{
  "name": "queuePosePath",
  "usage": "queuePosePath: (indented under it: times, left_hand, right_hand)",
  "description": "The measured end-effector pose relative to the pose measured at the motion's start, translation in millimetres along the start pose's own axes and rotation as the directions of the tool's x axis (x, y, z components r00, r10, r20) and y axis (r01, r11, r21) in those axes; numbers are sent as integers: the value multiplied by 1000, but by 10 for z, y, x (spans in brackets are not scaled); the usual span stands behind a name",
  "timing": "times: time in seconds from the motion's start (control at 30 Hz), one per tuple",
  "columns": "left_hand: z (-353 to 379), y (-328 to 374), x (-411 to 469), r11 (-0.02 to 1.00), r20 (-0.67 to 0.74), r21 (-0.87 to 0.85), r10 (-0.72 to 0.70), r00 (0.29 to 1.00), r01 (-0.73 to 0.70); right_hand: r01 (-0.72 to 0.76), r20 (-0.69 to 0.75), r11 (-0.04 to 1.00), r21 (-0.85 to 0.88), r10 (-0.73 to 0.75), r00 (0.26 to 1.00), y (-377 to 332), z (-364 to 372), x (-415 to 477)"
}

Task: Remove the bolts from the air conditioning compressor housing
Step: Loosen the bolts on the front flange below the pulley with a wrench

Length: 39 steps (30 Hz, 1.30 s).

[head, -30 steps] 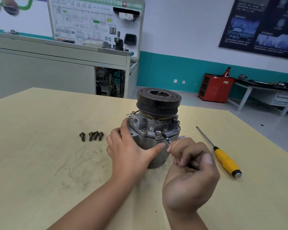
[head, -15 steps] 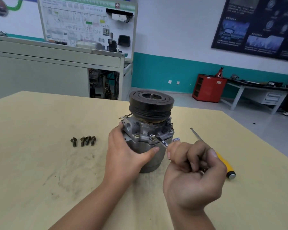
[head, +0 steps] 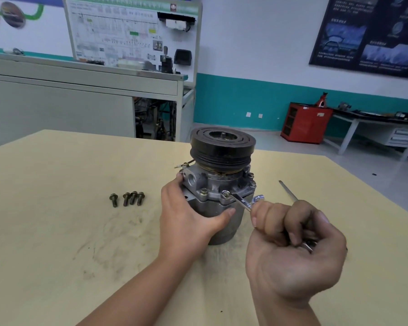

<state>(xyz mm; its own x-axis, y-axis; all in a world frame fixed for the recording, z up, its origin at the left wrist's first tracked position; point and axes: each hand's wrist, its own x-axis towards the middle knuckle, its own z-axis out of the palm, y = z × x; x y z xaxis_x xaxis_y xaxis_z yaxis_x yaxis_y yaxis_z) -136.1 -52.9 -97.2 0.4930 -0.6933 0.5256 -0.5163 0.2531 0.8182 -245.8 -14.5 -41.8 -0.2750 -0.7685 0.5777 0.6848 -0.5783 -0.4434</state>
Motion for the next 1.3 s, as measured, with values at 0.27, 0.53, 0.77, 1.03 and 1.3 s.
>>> queuePosePath:
  times: [0.27, 0.53, 0.77, 1.03, 1.3]
  left_hand:
    - [31, 38, -21, 1000, -22, 16, -14, 1000, 15]
    - [-25, 136, 15, 995, 91, 101, -34, 995, 24]
    - [-90, 321, 287, 960, 223, 281, -68, 972, 3]
    - [-117, 272, 309, 965, 267, 263, -62, 962, -11]
    - [-131, 255, 307, 963, 285, 270, -64, 957, -16]
  right_hand:
    - [-31, -48, 999, 13, 31, 998, -22, -40, 57]
    - [-29, 219, 994, -104, 52, 974, -23, -177, 83]
    - [89, 436, 956, -281, 45, 899, -56, -195, 114]
    - [76, 510, 948, -310, 99, 854, -103, -339, 135]
    - [289, 419, 405, -867, 283, 862, -542, -366, 243]
